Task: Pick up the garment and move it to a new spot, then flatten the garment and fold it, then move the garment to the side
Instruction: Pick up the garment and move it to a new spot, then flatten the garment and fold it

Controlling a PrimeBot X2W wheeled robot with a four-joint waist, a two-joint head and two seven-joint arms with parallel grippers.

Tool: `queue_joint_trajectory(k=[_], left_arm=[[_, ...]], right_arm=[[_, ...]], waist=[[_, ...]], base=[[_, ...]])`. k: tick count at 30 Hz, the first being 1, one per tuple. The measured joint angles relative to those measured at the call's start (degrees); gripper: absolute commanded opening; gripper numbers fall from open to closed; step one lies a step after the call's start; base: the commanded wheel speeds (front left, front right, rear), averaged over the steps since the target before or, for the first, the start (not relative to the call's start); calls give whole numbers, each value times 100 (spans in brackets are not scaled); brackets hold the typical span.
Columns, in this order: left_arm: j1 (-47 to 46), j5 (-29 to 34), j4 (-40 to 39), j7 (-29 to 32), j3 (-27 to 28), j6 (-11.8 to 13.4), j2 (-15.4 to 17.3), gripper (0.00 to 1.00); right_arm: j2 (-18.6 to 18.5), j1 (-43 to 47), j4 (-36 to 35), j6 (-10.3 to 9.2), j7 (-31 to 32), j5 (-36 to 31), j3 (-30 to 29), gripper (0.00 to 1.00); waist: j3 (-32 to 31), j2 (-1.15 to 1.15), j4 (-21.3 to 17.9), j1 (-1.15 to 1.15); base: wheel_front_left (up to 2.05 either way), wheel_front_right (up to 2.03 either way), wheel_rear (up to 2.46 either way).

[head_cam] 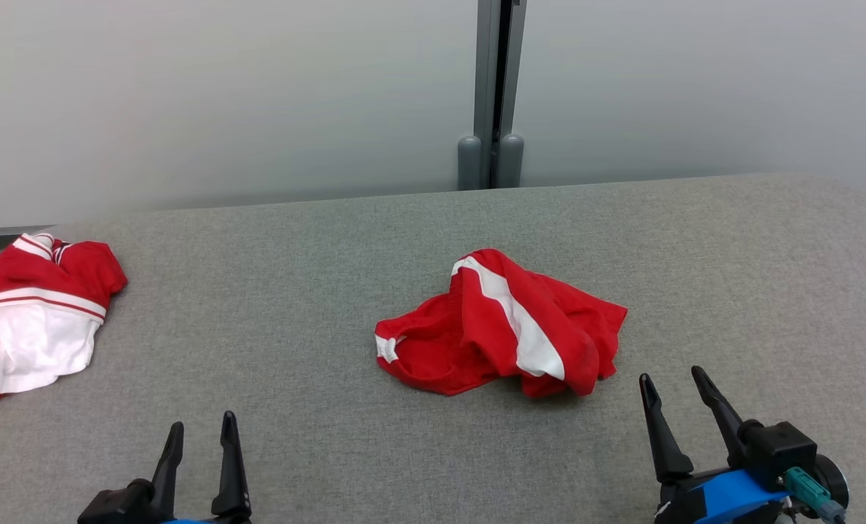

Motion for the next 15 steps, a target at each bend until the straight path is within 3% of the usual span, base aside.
queue_joint_trajectory(k=[15], left_arm=[[-1, 332, 272, 0, 283, -310, -258, 100]], right_arm=[[0, -10, 73, 0, 0, 7, 3, 100]], waist=[[-1, 0, 10, 0]], base=[[0, 0, 0]])
